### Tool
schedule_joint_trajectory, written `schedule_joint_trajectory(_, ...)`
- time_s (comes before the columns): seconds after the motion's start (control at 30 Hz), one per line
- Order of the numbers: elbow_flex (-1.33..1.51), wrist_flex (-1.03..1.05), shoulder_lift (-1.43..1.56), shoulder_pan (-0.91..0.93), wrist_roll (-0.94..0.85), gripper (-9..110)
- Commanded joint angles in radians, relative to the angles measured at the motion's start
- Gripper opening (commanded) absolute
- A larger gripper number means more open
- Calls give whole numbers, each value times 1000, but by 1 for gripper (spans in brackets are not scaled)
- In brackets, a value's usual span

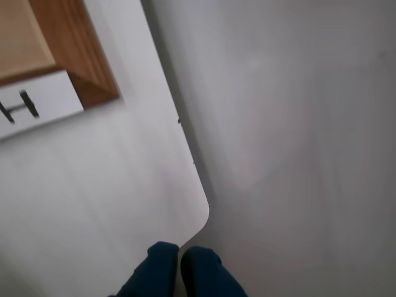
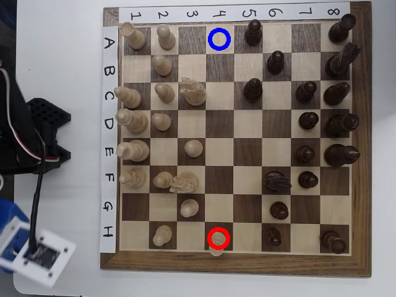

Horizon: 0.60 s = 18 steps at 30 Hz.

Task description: Move the piece to destination

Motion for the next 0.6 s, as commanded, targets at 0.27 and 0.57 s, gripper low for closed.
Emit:
schedule_joint_trajectory(0.27,-1221,356,-578,-394,649,0)
schedule_joint_trajectory(0.57,-1511,477,-804,-589,810,0)
